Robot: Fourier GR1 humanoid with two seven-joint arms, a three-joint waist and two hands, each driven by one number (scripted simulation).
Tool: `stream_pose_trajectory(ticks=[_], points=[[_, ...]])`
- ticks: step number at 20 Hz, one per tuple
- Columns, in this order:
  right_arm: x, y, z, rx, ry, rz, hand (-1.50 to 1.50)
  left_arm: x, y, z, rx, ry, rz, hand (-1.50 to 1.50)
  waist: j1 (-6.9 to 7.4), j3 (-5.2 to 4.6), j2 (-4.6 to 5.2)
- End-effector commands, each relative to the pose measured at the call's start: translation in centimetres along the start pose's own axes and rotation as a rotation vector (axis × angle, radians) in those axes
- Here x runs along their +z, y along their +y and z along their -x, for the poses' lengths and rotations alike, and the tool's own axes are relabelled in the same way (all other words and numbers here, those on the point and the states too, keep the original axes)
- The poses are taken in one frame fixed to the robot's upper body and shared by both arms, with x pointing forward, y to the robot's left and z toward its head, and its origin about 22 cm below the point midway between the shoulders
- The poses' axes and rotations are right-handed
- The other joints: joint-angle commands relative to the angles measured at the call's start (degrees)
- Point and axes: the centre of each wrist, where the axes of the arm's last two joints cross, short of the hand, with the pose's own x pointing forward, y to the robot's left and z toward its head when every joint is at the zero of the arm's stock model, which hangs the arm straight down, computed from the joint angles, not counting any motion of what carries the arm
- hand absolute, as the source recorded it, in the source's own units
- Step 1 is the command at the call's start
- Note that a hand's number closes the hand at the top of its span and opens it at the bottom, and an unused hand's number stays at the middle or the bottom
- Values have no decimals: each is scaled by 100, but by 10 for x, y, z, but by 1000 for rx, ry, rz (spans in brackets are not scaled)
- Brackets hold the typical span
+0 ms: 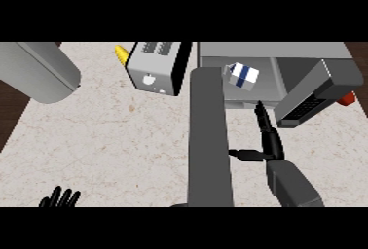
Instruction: Pick up the milk, place it into the microwave and close the microwave
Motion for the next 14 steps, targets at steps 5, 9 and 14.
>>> stream_pose_trajectory(ticks=[5,9,14], points=[[53,-48,15,-1,-23,6,-150,-2,-9,5,9,56,17,-150,-142,-13,-59],[68,-75,15,13,-56,62,150,-24,-16,21,39,68,163,-150,-157,-11,-44],[88,-110,8,31,-32,80,150,-35,-35,45,-6,156,281,-150,-234,-20,-64]])
